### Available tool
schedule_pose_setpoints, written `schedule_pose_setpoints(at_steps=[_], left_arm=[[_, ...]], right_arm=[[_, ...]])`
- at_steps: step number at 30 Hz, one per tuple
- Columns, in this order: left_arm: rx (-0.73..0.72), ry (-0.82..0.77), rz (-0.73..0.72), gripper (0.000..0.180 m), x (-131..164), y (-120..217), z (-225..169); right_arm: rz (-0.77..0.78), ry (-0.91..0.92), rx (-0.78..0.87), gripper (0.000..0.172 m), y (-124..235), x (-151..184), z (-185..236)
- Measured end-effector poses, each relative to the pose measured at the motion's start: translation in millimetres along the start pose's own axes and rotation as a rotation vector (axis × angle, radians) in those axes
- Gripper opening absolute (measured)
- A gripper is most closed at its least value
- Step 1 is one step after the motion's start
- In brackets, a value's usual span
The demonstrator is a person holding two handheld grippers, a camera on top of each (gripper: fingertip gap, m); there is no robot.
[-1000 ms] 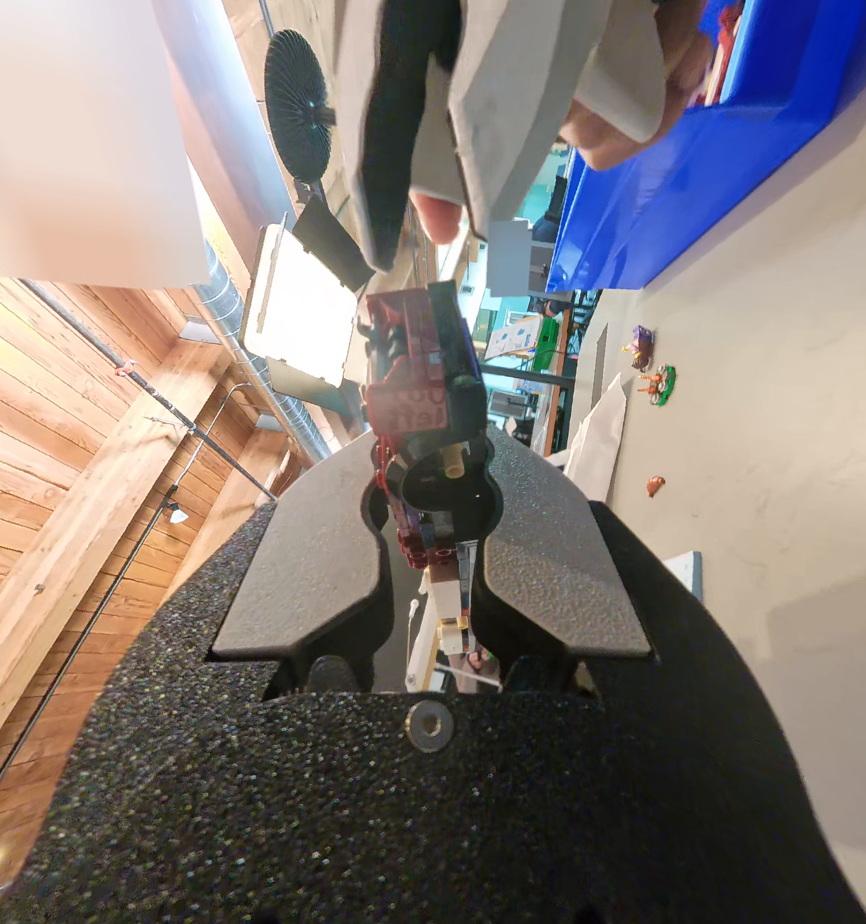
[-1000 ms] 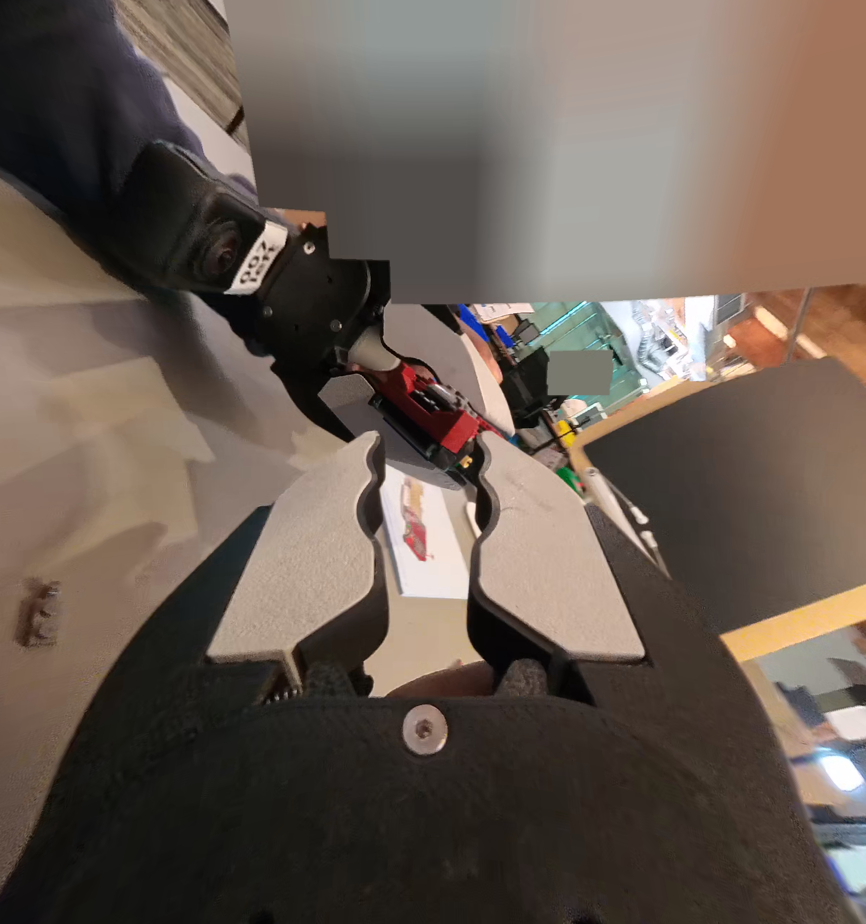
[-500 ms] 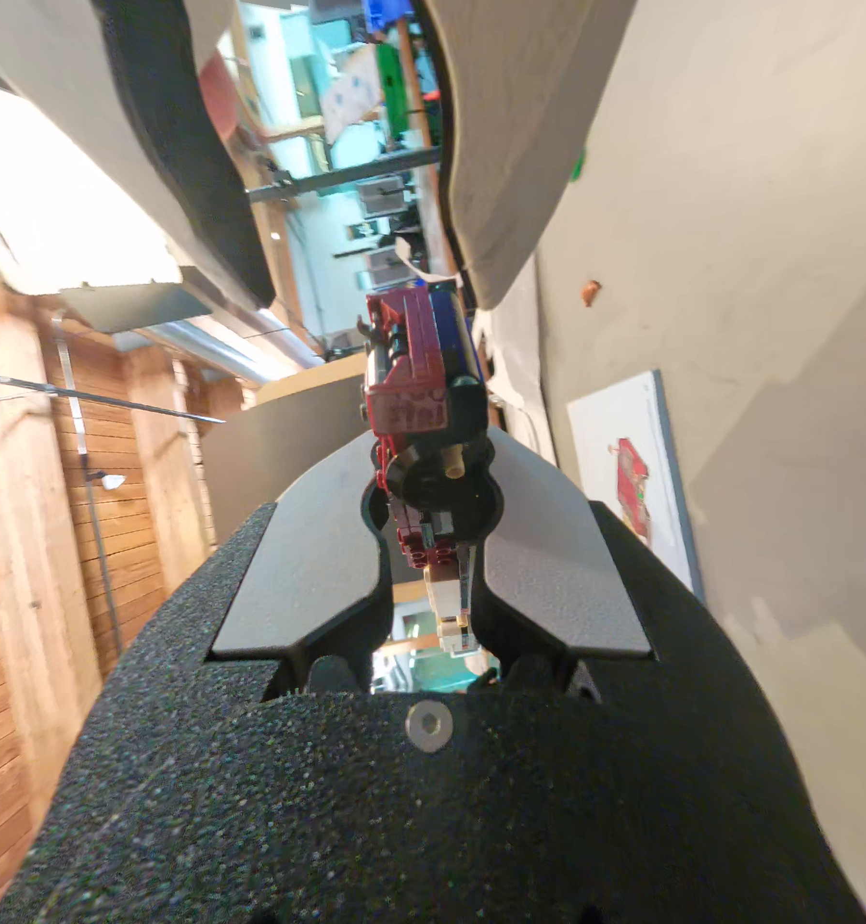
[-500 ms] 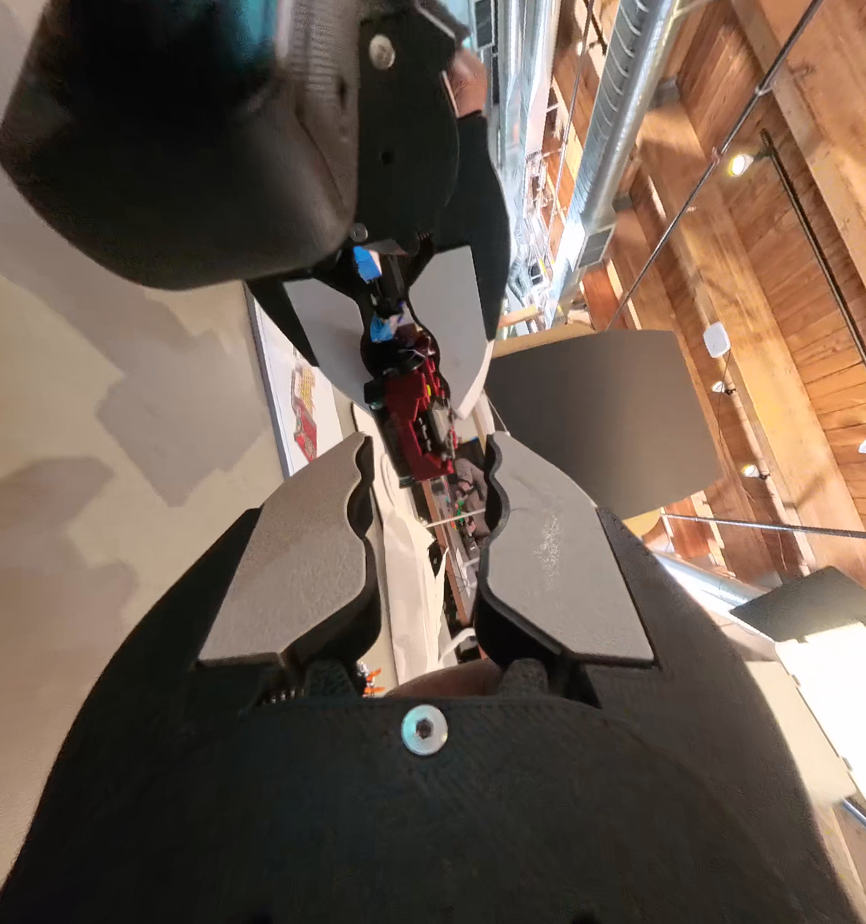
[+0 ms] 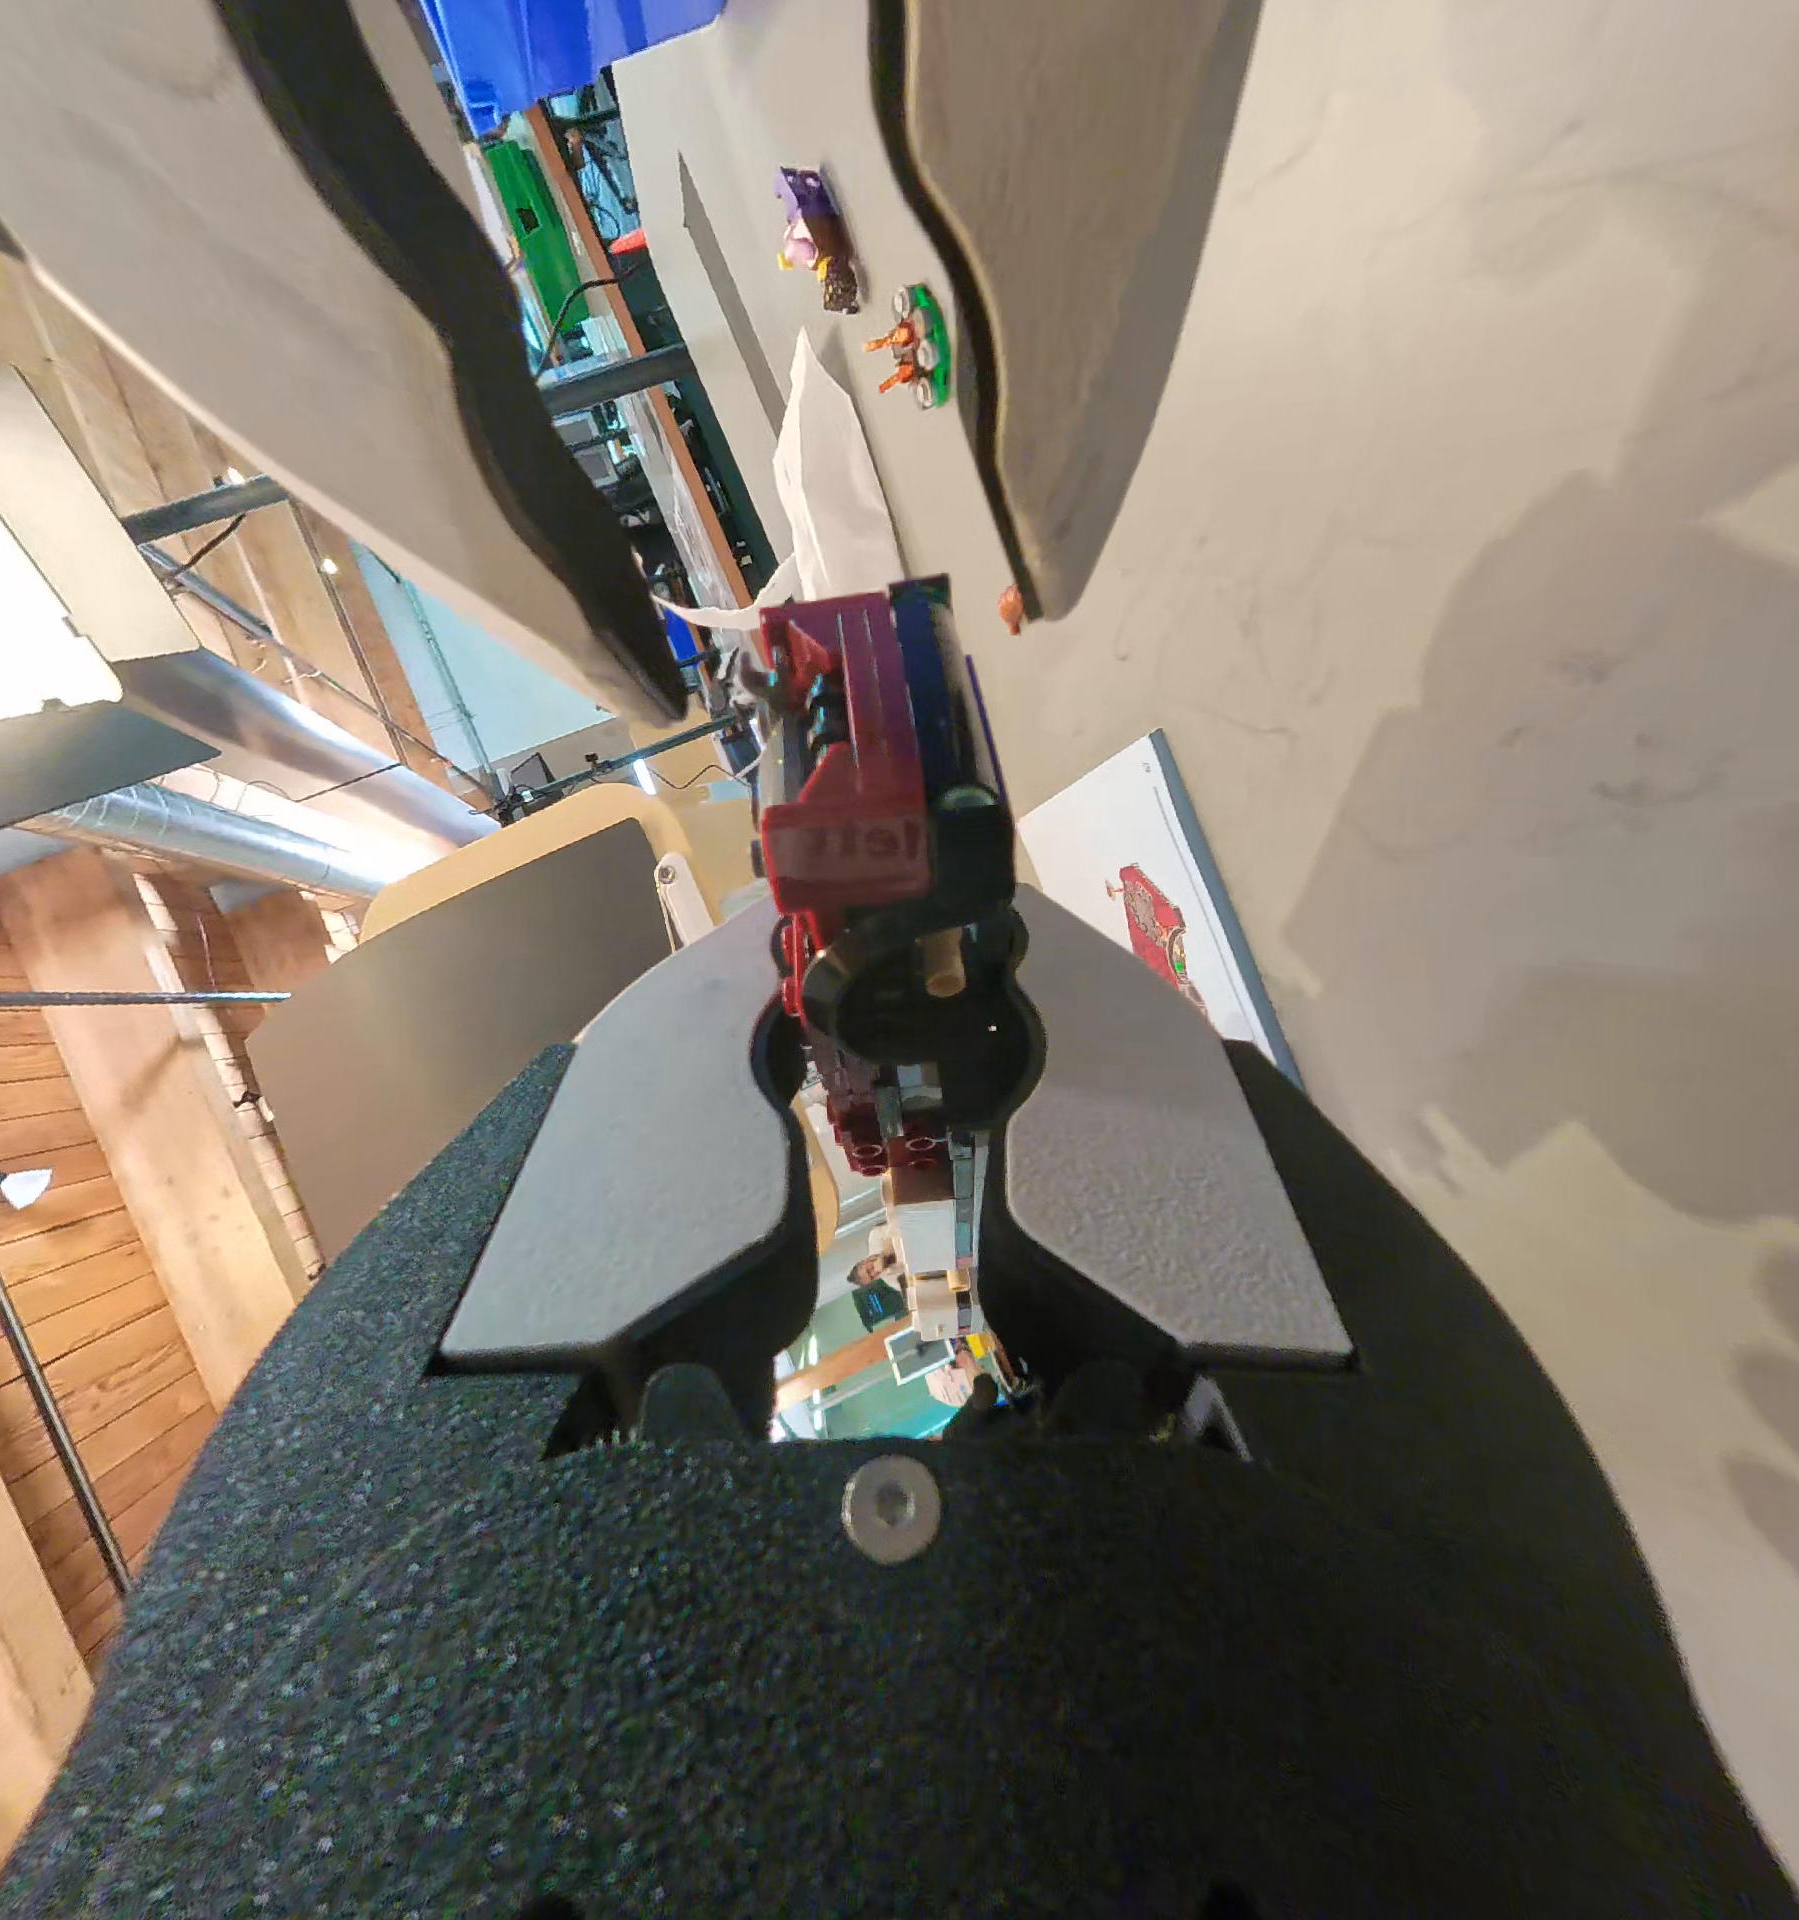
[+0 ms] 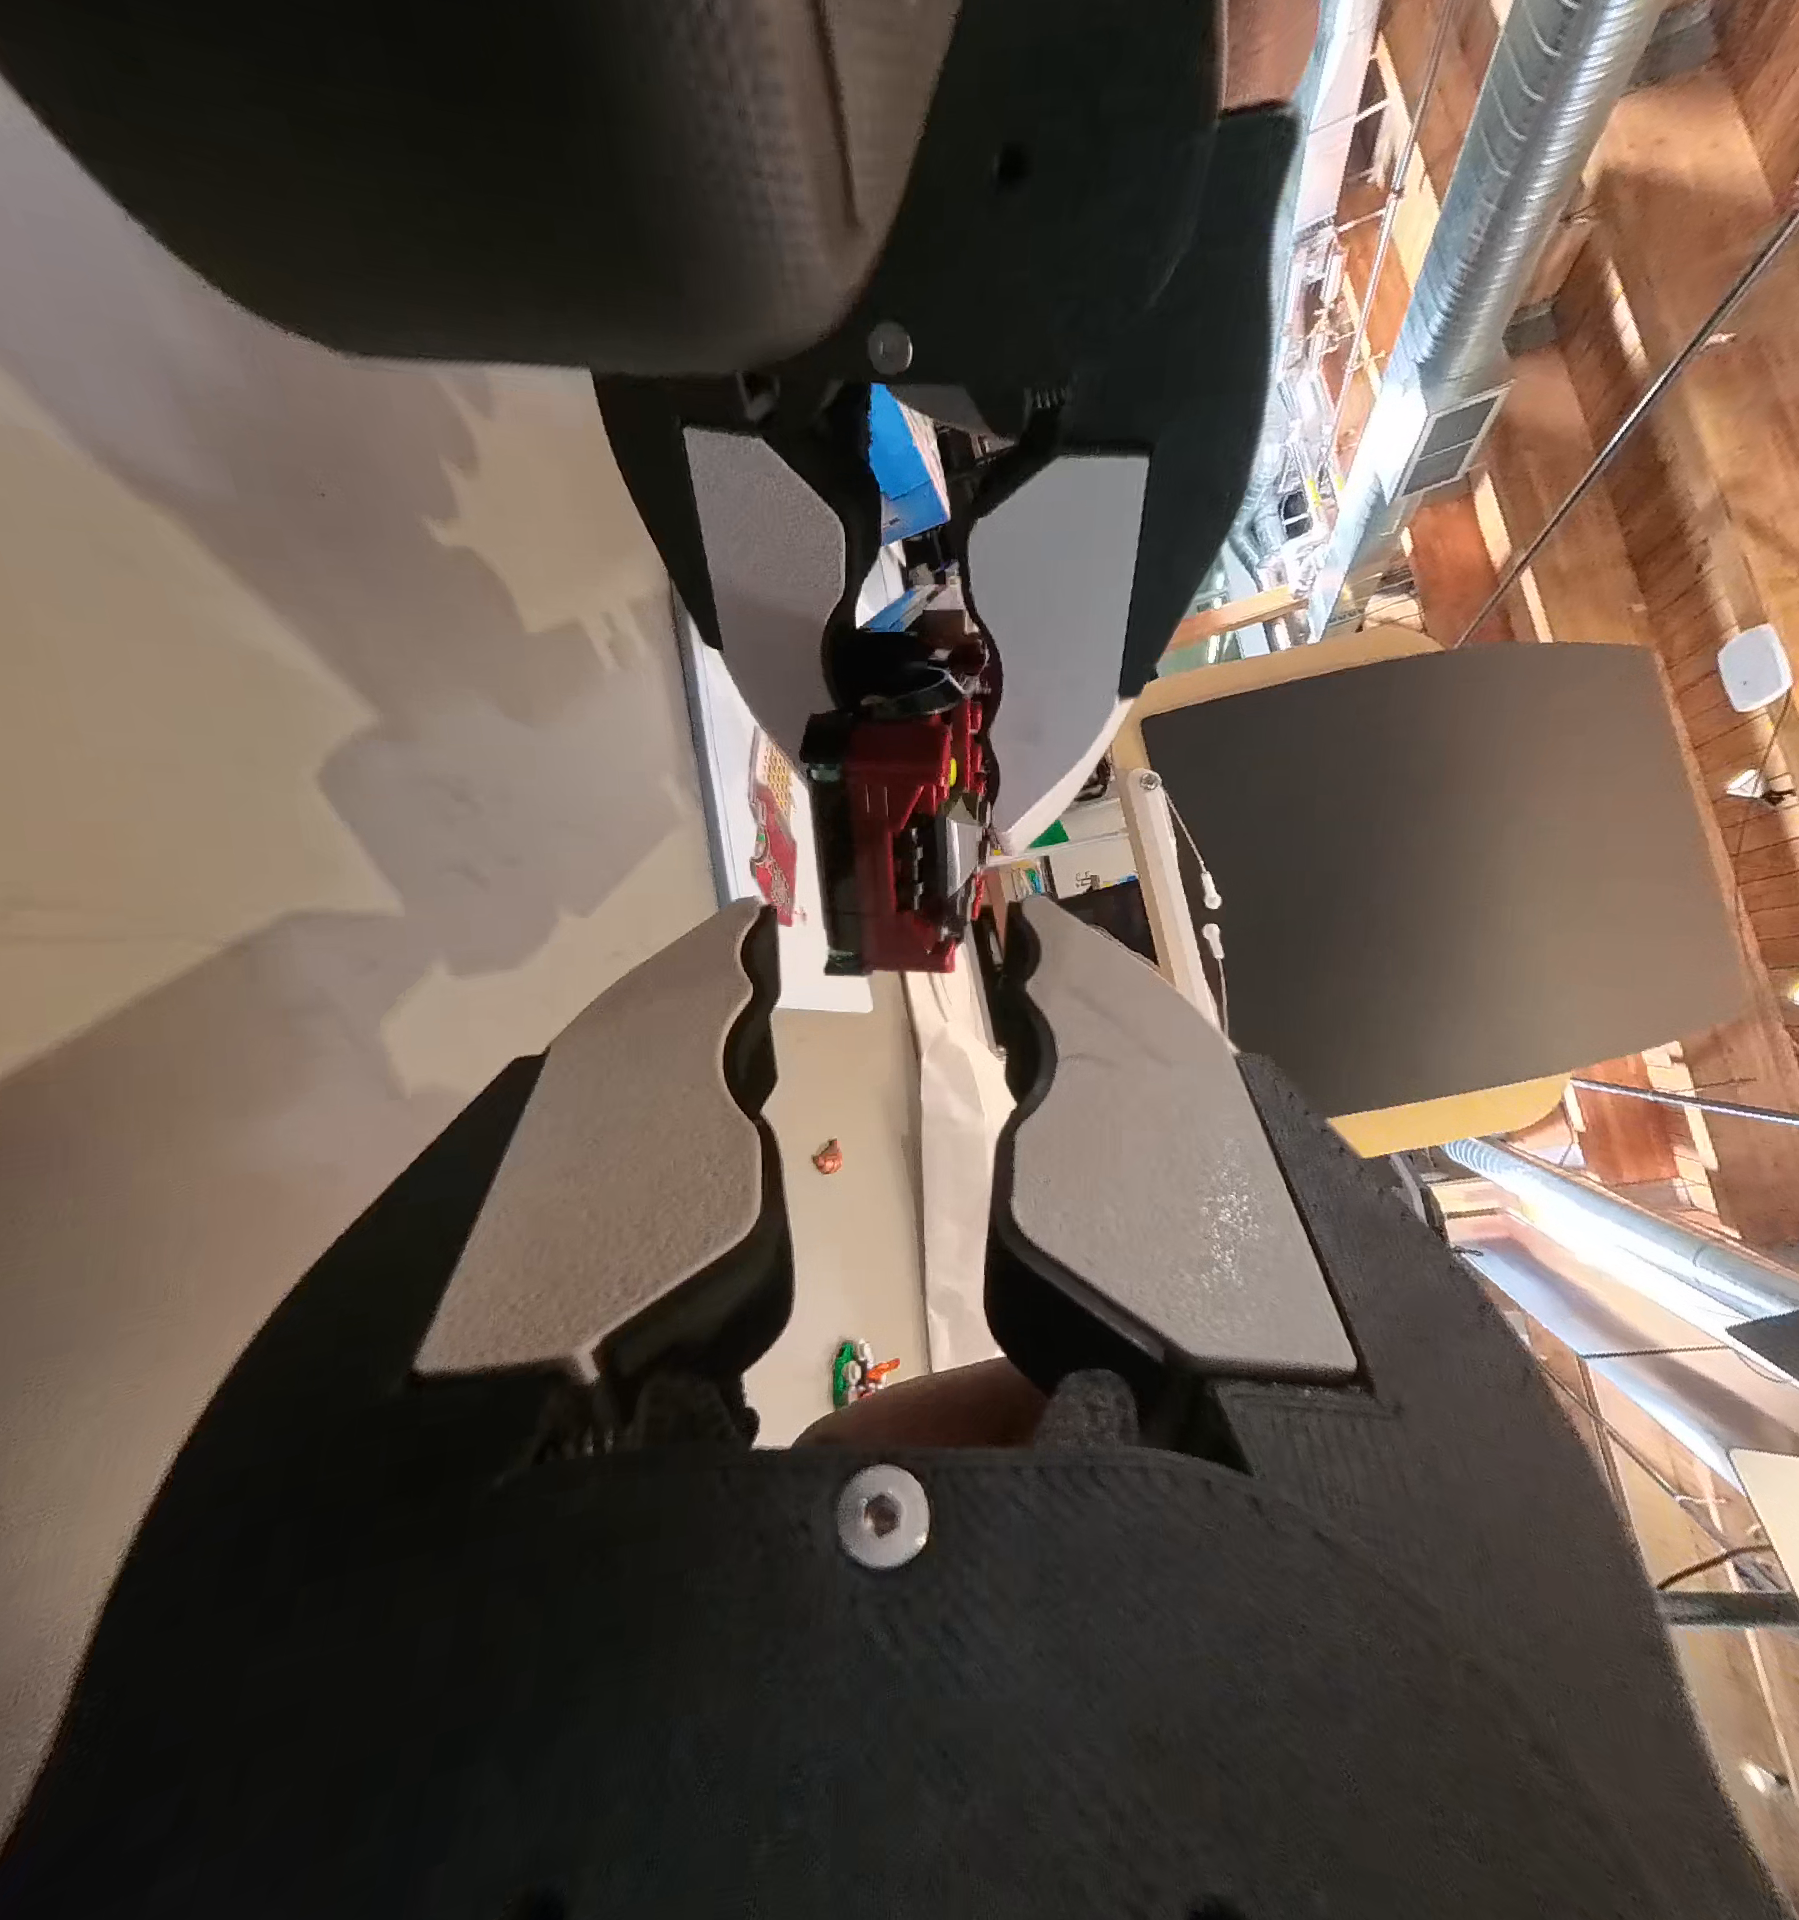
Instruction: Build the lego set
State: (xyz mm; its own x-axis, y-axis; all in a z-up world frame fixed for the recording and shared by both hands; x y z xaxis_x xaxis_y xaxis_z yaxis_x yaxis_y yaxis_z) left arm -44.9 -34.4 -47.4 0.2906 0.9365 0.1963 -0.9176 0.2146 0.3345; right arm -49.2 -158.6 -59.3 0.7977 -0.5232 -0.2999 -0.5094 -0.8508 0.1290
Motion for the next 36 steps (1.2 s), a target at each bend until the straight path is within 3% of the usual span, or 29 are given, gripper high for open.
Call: schedule_pose_setpoints(at_steps=[9,36], left_arm=[[-0.021,0.000,-0.037,0.033,-6.3,4.5,2.2],[-0.029,-0.043,-0.060,0.033,-9.4,7.8,0.4]], right_arm=[[0.010,0.032,0.033,0.030,0.4,-0.5,0.6],[-0.006,0.055,-0.027,0.028,5.4,-1.7,-1.5]])
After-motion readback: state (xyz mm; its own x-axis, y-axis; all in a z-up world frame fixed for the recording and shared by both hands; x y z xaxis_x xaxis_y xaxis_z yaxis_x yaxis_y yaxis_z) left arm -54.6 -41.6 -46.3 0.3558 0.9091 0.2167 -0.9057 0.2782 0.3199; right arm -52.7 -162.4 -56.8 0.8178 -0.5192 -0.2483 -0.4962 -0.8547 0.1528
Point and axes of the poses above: each gripper's, where its closed fingertips meet, y back along the fingers, x out of its underside, z = x × y across the jaws, the point moved 9 cm from there along y, back along the fingers, and after that the axes turned 3 degrees about y, right-handed, at the moved point
